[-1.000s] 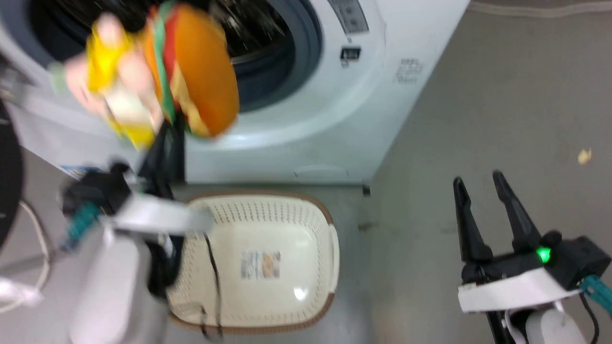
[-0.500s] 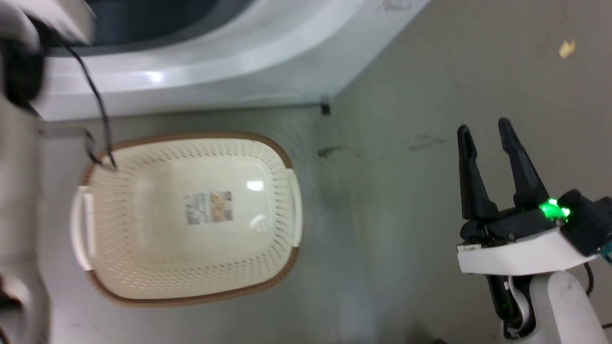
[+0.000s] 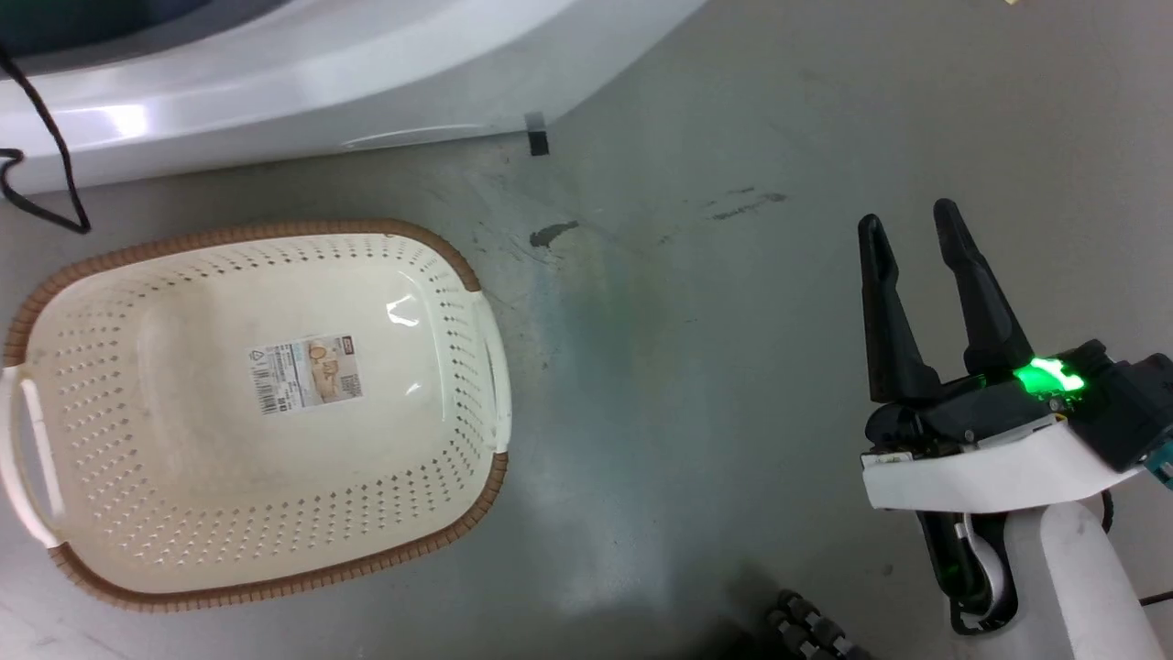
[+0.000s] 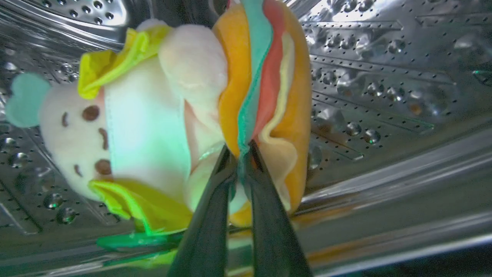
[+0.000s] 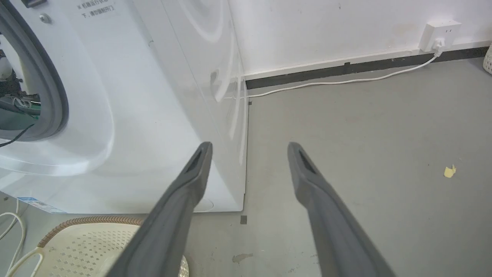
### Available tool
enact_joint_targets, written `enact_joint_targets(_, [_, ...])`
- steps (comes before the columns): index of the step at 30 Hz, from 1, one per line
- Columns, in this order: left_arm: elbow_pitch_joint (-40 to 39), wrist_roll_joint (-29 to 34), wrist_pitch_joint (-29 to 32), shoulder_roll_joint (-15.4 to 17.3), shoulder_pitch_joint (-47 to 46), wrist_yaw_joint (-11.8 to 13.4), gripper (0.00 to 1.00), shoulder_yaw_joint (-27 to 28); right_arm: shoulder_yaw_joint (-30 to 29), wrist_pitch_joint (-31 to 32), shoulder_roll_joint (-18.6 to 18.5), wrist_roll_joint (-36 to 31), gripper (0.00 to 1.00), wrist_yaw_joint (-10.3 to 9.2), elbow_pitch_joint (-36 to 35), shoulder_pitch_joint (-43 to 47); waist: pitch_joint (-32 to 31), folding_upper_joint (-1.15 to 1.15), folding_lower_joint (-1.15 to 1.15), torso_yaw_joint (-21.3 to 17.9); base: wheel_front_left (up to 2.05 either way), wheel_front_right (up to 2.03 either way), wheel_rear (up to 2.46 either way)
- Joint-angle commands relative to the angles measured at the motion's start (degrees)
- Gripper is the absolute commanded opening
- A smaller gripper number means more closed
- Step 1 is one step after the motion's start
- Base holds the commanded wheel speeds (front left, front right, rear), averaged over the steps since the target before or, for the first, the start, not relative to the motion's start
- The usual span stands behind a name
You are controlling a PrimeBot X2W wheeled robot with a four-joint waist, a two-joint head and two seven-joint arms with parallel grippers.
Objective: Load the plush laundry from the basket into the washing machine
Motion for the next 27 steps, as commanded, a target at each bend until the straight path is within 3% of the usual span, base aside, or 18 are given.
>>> enact_joint_targets(1, [1.18, 0.26, 0.34, 0.28, -1.1, -0.09, 0.0, -0.23, 0.12, -0.26, -0.08, 0.28, 1.0, -0.04, -0.04, -0.75, 0.18, 0.0, -0.01, -0.12, 0.0, 0.0, 0.0])
enact_joint_targets(6, [5.54, 0.16, 0.1, -0.63, -1.9, -0.01, 0.0, -1.08, -0.15, -0.26, -0.08, -0.19, 1.0, -0.04, 0.36, -0.6, -0.71, 0.0, -0.01, 0.55, 0.0, 0.0, 0.0])
enact_joint_targets(7, [6.15, 0.08, -0.53, -0.96, -1.74, -0.02, 0.34, -1.27, -0.22, -0.26, -0.08, -0.39, 1.0, -0.04, 0.46, -0.63, -1.16, 0.0, -0.01, 0.79, 0.0, 0.0, 0.0])
enact_joint_targets(8, [6.76, 0.06, -1.29, -1.3, -1.41, -0.03, 0.93, -1.53, -0.33, -0.26, -0.08, -0.67, 1.0, -0.04, 0.55, -0.63, -1.76, 0.0, -0.01, 1.08, 0.0, 0.0, 0.0])
enact_joint_targets(9, [7.4, -0.05, -2.08, -1.67, -0.95, -0.04, 1.0, -1.75, -0.47, -0.26, -0.08, -0.99, 1.0, -0.04, 0.62, -0.61, -2.5, 0.0, -0.01, 1.41, 0.0, 0.0, 0.0])
enact_joint_targets(14, [10.45, 0.91, -7.77, -3.59, 4.26, -0.13, 1.0, -4.74, -1.27, -0.26, -0.08, -3.59, 1.0, -0.04, 1.7, 0.58, -8.92, 0.0, -0.01, 3.78, 0.0, 0.0, 0.0])
enact_joint_targets(22, [12.49, -1.95, -22.96, -8.48, 16.09, -0.15, 1.0, -5.45, -3.06, -0.26, -0.08, -6.7, 1.0, -0.04, 3.4, 4.4, -22.0, 0.0, -0.01, 7.89, 0.0, 0.0, 0.0])
enact_joint_targets(27, [8.31, -5.67, -28.42, -12.53, 26.44, -0.2, 1.0, -4.7, -4.1, -0.26, -0.08, -9.99, 1.0, -0.04, 4.33, 7.92, -29.95, 0.0, -0.01, 11.1, 0.0, 0.0, 0.0])
